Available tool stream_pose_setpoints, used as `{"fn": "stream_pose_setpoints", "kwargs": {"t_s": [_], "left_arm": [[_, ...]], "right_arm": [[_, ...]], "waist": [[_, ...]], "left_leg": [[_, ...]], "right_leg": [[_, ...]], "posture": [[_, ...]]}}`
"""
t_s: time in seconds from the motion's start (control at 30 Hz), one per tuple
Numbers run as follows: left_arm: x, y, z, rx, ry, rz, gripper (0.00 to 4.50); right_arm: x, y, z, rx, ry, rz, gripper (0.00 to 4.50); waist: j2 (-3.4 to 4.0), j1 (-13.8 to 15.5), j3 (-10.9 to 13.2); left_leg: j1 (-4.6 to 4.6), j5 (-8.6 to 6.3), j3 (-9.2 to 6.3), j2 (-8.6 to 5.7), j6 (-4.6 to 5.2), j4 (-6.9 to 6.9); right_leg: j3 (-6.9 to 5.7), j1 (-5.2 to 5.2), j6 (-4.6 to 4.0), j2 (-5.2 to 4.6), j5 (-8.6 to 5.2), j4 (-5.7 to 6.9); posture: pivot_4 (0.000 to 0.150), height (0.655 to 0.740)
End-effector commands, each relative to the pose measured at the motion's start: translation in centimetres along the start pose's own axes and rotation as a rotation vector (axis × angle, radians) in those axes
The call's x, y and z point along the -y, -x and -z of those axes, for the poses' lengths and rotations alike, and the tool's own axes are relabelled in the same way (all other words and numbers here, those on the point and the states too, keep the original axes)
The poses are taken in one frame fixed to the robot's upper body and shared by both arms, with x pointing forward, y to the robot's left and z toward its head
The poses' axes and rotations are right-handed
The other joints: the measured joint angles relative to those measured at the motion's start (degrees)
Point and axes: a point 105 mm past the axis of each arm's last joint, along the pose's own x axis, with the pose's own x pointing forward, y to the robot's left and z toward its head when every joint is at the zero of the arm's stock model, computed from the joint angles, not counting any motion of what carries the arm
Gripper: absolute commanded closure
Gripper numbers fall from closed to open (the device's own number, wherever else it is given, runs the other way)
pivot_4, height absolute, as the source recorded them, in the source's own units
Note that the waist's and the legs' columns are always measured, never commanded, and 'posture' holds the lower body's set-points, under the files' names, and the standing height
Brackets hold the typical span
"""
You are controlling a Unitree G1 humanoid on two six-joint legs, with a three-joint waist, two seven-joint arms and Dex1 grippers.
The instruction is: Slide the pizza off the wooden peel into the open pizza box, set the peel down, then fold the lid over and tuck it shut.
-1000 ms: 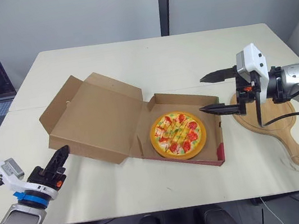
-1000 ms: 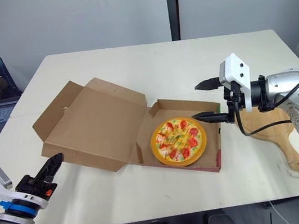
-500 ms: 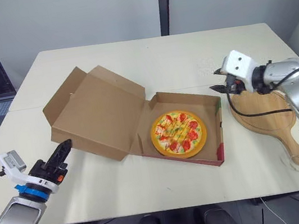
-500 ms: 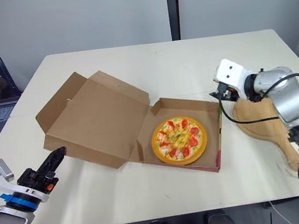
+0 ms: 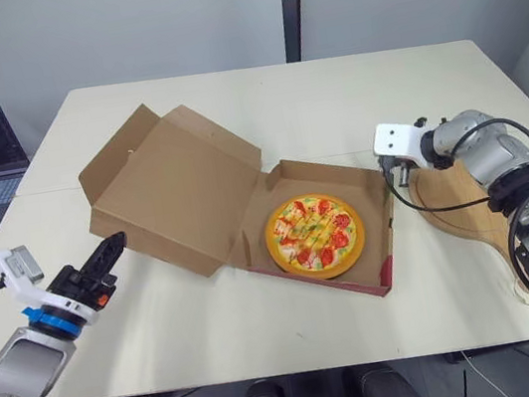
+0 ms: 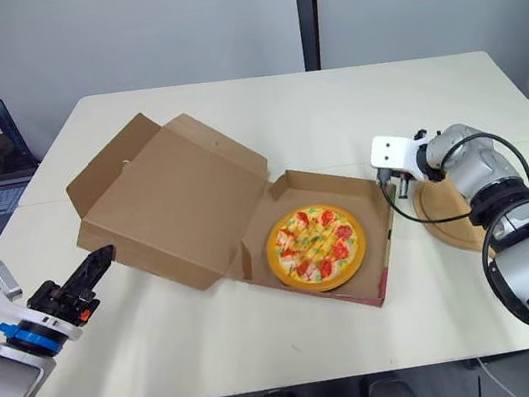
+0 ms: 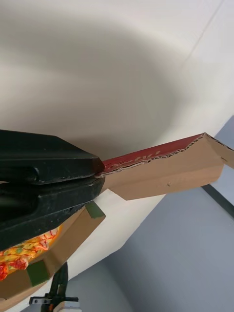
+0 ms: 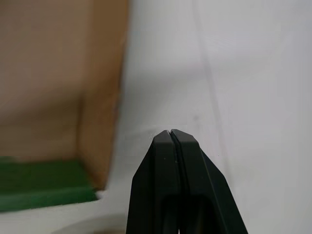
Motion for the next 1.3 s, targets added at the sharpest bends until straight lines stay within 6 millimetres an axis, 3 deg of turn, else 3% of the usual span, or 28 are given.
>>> {"fn": "stream_pose_setpoints", "kwargs": {"t_s": [0.03, 0.3, 0.5, 0.77, 0.83, 0.9, 1.0, 1.13, 1.3], "left_arm": [[1.7, -1.6, -1.5, -0.016, -0.087, 0.097, 4.5], [3.9, -6.8, -3.8, -0.11, -0.304, 0.291, 4.5], [5.5, -10.0, -4.7, -0.134, -0.468, 0.409, 4.5], [6.2, -12.2, -5.3, -0.152, -0.659, 0.483, 4.5], [6.1, -12.6, -5.3, -0.156, -0.708, 0.484, 4.5], [6.0, -12.8, -5.5, -0.148, -0.75, 0.479, 4.5], [6.1, -12.9, -6.0, -0.124, -0.82, 0.478, 4.5], [6.2, -12.7, -6.0, -0.118, -0.835, 0.489, 4.5], [6.5, -12.3, -6.3, -0.095, -0.827, 0.485, 4.5]], "right_arm": [[-0.7, 0.8, -1.6, 0.077, 0.073, -0.087, 4.48], [-5.7, 3.0, -3.2, 0.219, 0.055, -0.299, 4.48], [-8.9, 5.2, -4.6, 0.275, -0.001, -0.318, 4.48], [-12.1, 6.4, -6.9, 0.349, -0.099, -0.325, 4.48], [-11.7, 6.1, -6.8, 0.346, -0.117, -0.278, 4.48], [-10.1, 6.0, -6.4, 0.345, -0.161, -0.19, 4.48], [-4.1, 7.7, -5.5, 0.416, -0.309, 0.09, 4.32], [-0.8, 8.4, -6.7, 0.537, -0.413, 0.239, 3.2], [2.0, 6.9, -9.3, 0.644, -0.563, 0.294, 1.39]], "waist": [[0.01, 0.0, 0.0], [0.06, 0.3, 0.0], [0.08, 0.2, 0.1], [0.07, 0.0, 0.1], [0.07, 0.0, 0.1], [0.06, 0.0, 0.1], [0.05, 0.0, 0.1], [0.03, 0.1, 0.1], [0.04, -0.1, 0.1]], "left_leg": [[0.0, 0.0, 0.0, -0.03, 0.0, 0.0], [0.05, -0.02, -0.06, -0.09, -0.05, 0.02], [0.02, -0.08, -0.04, -0.11, -0.15, 0.05], [0.0, -0.09, 0.0, -0.13, -0.16, 0.07], [0.01, -0.09, 0.02, -0.13, -0.16, 0.08], [0.0, -0.09, 0.04, -0.13, -0.16, 0.1], [-0.02, -0.09, 0.07, -0.13, -0.16, 0.13], [-0.2, -0.08, 0.06, -0.12, -0.18, 0.13], [-0.68, -0.04, 0.04, -0.1, -0.21, 0.19]], "right_leg": [[-0.03, 0.0, 0.0, 0.02, 0.0, 0.01], [-0.17, 0.05, 0.03, 0.1, 0.01, 0.12], [-0.18, 0.02, 0.07, 0.1, 0.02, 0.11], [-0.19, -0.01, 0.08, 0.2, 0.02, 0.13], [-0.17, -0.02, 0.08, 0.22, 0.02, 0.13], [-0.17, -0.03, 0.09, 0.22, 0.01, 0.13], [-0.12, -0.04, 0.13, 0.21, 0.04, 0.13], [-0.04, -0.25, 0.21, 0.14, 0.1, 0.19], [-0.03, -0.84, 0.19, 0.19, 0.12, 0.5]], "posture": [[0.15, 0.74], [0.15, 0.74], [0.15, 0.74], [0.15, 0.74], [0.15, 0.74], [0.15, 0.74], [0.15, 0.74], [0.15, 0.74], [0.15, 0.74]]}}
